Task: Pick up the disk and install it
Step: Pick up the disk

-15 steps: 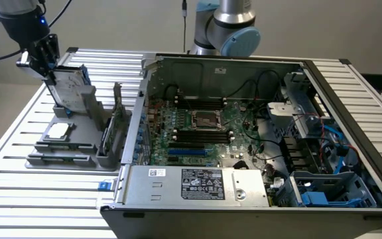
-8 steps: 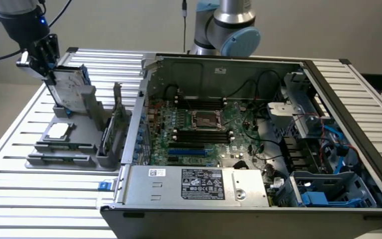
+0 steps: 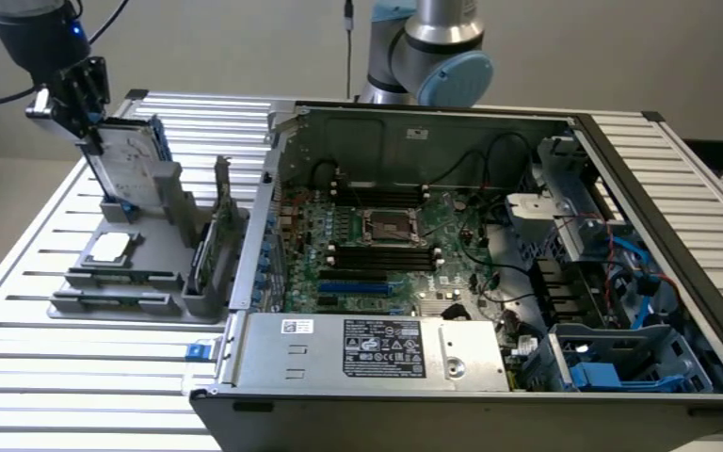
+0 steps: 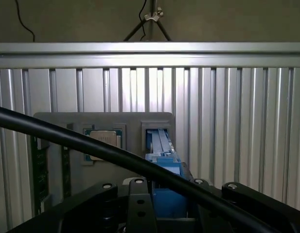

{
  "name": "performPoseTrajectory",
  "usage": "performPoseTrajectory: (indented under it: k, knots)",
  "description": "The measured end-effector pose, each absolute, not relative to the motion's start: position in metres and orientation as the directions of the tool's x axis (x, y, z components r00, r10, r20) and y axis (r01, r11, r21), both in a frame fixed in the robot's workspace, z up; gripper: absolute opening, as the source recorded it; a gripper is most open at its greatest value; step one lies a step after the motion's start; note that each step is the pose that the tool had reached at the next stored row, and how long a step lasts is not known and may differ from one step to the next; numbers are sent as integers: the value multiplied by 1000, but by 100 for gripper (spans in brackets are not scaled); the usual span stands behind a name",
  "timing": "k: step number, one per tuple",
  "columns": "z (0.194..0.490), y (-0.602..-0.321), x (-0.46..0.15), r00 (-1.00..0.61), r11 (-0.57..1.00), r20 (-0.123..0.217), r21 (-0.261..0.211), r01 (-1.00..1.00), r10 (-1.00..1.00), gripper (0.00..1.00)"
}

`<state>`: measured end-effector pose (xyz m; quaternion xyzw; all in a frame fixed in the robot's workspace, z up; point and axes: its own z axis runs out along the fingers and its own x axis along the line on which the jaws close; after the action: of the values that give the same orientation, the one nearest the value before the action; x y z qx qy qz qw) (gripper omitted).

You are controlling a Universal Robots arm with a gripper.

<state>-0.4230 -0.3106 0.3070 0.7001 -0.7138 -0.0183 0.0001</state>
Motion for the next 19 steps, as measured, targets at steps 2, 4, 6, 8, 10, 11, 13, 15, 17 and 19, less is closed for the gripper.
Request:
performPoseTrajectory:
  k: [2,4,6,8,10,11,13,15,17,19]
  knots:
    - [313,-311,-423,-20,19,-25,26,-999,-999,33]
    - [320,-311,-423,-20,19,-25,26,-999,-999,33]
    - [327,-311,-423,-20,19,-25,26,-999,-999,33]
    - [336,-310,-423,-20,19,-26,26,-999,-999,33]
    - [345,-310,-423,-20,19,-25,26,-999,-999,33]
    - [350,-310,-423,-20,19,-26,26,-999,-999,33]
    - [359,-310,-422,-20,19,-26,26,-999,-999,33]
    - [368,-311,-420,-19,19,-25,26,-999,-999,33]
    - [377,-310,-416,-19,19,-25,26,-999,-999,33]
    - [386,-311,-412,-19,19,-26,26,-999,-999,33]
